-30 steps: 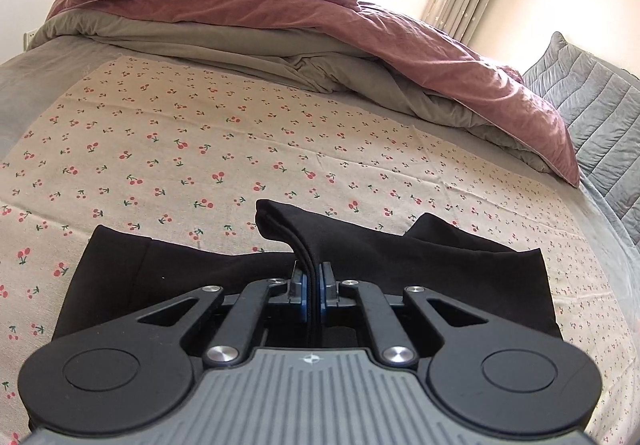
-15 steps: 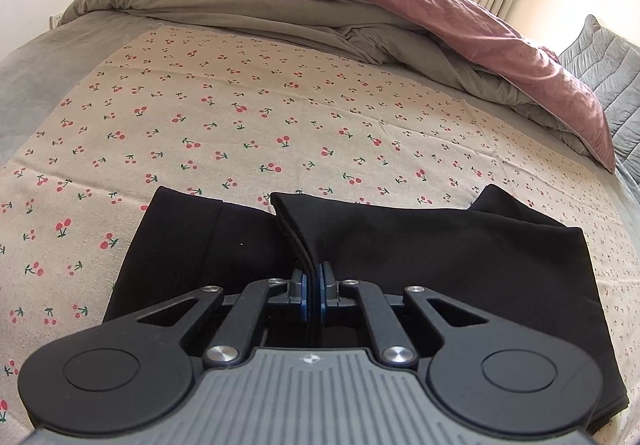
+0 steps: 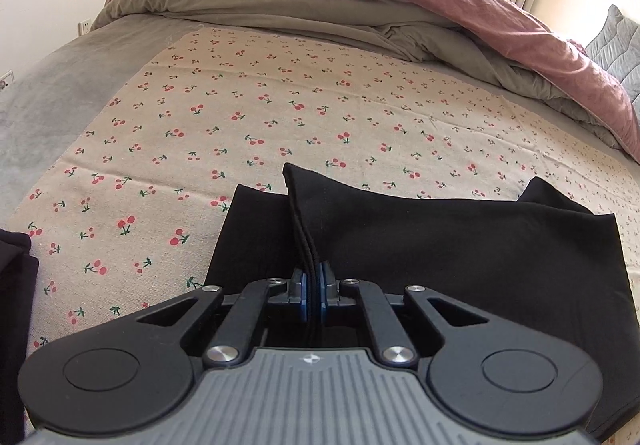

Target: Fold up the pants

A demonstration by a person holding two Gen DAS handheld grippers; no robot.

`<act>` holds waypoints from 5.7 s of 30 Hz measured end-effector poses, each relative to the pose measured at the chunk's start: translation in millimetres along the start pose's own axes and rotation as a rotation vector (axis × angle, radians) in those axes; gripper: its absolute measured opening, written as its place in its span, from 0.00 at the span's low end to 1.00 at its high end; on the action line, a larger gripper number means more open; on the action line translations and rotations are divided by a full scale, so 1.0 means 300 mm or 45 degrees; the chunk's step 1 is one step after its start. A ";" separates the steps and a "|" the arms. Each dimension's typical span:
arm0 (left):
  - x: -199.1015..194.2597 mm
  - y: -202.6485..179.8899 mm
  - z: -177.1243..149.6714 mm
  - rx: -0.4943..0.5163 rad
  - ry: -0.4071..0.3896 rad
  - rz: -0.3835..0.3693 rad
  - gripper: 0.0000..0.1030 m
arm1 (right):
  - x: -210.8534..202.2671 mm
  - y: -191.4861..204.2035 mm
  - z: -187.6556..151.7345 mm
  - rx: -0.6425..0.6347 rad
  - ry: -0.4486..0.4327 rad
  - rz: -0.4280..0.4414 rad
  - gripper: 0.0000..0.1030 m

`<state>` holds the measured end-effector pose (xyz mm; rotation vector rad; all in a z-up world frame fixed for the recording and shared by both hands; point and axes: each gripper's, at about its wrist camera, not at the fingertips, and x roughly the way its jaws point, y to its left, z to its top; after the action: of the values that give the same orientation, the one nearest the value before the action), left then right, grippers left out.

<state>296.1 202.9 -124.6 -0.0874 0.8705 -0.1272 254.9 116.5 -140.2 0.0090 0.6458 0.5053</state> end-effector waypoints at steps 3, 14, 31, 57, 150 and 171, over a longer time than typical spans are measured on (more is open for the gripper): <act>-0.004 0.007 0.004 -0.008 0.005 -0.009 0.07 | 0.012 -0.031 -0.021 0.043 -0.005 0.015 0.07; 0.005 -0.001 0.000 -0.011 0.031 0.023 0.15 | -0.189 -0.109 -0.028 -0.057 0.080 0.087 0.17; -0.166 -0.293 -0.012 -0.003 -0.235 0.100 0.56 | -0.615 -0.784 -0.161 0.366 0.169 -0.425 0.50; 0.018 -0.719 -0.241 0.331 0.017 0.044 0.66 | -0.632 -0.828 -0.241 0.375 0.394 -0.393 0.21; 0.117 -1.019 -0.189 0.280 0.122 -0.345 0.60 | -0.817 -1.136 -0.503 1.253 0.142 0.097 0.31; 0.129 -1.027 -0.196 0.298 0.127 -0.345 0.64 | -0.849 -1.110 -0.550 1.305 -0.038 0.136 0.41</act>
<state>252.3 -108.9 -152.0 0.0211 0.9346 -0.4889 135.0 -315.9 -180.6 1.0190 0.8196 0.2299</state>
